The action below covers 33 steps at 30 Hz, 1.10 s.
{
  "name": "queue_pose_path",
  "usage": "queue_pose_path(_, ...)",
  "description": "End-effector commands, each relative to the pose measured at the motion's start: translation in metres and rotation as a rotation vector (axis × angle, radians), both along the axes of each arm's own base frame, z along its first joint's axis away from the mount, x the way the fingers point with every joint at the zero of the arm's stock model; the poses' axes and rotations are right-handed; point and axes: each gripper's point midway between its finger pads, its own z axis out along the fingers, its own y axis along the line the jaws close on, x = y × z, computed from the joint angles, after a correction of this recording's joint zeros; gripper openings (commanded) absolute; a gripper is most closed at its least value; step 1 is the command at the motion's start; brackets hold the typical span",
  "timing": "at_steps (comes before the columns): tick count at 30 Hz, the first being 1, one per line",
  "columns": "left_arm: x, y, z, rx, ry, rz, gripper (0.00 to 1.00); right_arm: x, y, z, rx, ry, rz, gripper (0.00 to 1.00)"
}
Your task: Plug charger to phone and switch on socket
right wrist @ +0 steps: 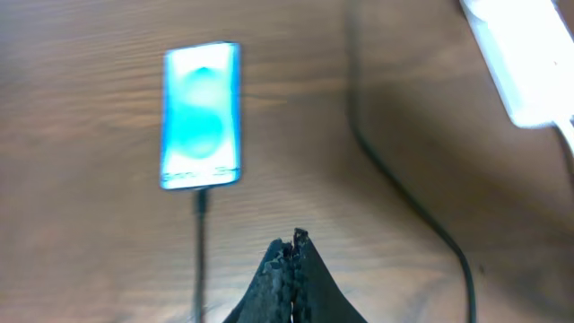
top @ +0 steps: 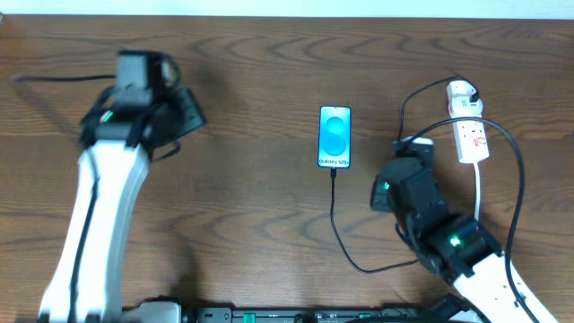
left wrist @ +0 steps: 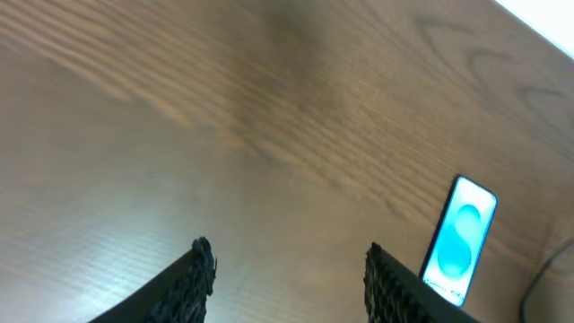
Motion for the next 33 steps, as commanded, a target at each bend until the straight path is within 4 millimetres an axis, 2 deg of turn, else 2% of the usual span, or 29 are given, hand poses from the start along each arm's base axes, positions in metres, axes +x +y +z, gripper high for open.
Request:
queue_pose_path(1,-0.040,0.022,0.051,0.117,-0.118,0.012,0.55,0.012,-0.038,-0.014,0.097,0.072,-0.224,0.01)
queue_pose_path(3,-0.059,0.023,0.069,0.117,-0.173,0.017,0.55,0.015,-0.055,-0.025,0.140,0.122,-0.286,0.01)
queue_pose_path(4,-0.078,0.023,0.085,0.115,-0.239,0.021,0.55,0.016,-0.070,-0.031,0.177,0.157,-0.339,0.01)
queue_pose_path(6,-0.104,0.026,0.099,0.119,-0.321,0.034,0.55,0.016,-0.094,-0.040,0.221,0.192,-0.427,0.01)
queue_pose_path(8,-0.120,0.029,0.103,0.129,-0.366,0.048,0.55,0.016,-0.111,-0.045,0.240,0.209,-0.487,0.01)
queue_pose_path(10,-0.154,0.038,0.104,0.153,-0.447,0.086,0.55,0.017,-0.143,-0.054,0.246,0.251,-0.573,0.01)
queue_pose_path(11,-0.165,0.041,0.102,0.166,-0.462,0.101,0.56,0.017,-0.150,-0.056,0.247,0.267,-0.598,0.01)
queue_pose_path(12,-0.173,0.045,0.099,0.178,-0.466,0.116,0.71,0.019,-0.158,-0.056,0.244,0.282,-0.616,0.01)
queue_pose_path(13,-0.183,0.049,0.096,0.193,-0.466,0.131,0.95,0.024,-0.167,-0.055,0.238,0.304,-0.635,0.01)
queue_pose_path(16,-0.202,0.051,0.089,0.201,-0.448,0.136,0.95,0.039,-0.185,-0.049,0.225,0.337,-0.661,0.01)
queue_pose_path(19,-0.211,0.051,0.079,0.205,-0.406,0.131,0.95,0.059,-0.203,-0.044,0.228,0.348,-0.696,0.01)
queue_pose_path(23,-0.227,0.052,0.057,0.215,-0.292,0.118,0.95,0.087,-0.226,-0.048,0.234,0.375,-0.735,0.01)
queue_pose_path(27,-0.248,0.052,0.036,0.225,-0.171,0.104,0.95,0.117,-0.248,-0.075,0.238,0.439,-0.768,0.01)
queue_pose_path(31,-0.250,0.052,0.037,0.223,-0.188,0.106,0.95,0.140,-0.258,-0.098,0.253,0.470,-0.770,0.01)
queue_pose_path(33,-0.257,0.053,0.042,0.219,-0.242,0.112,0.95,0.156,-0.261,-0.112,0.275,0.479,-0.762,0.01)
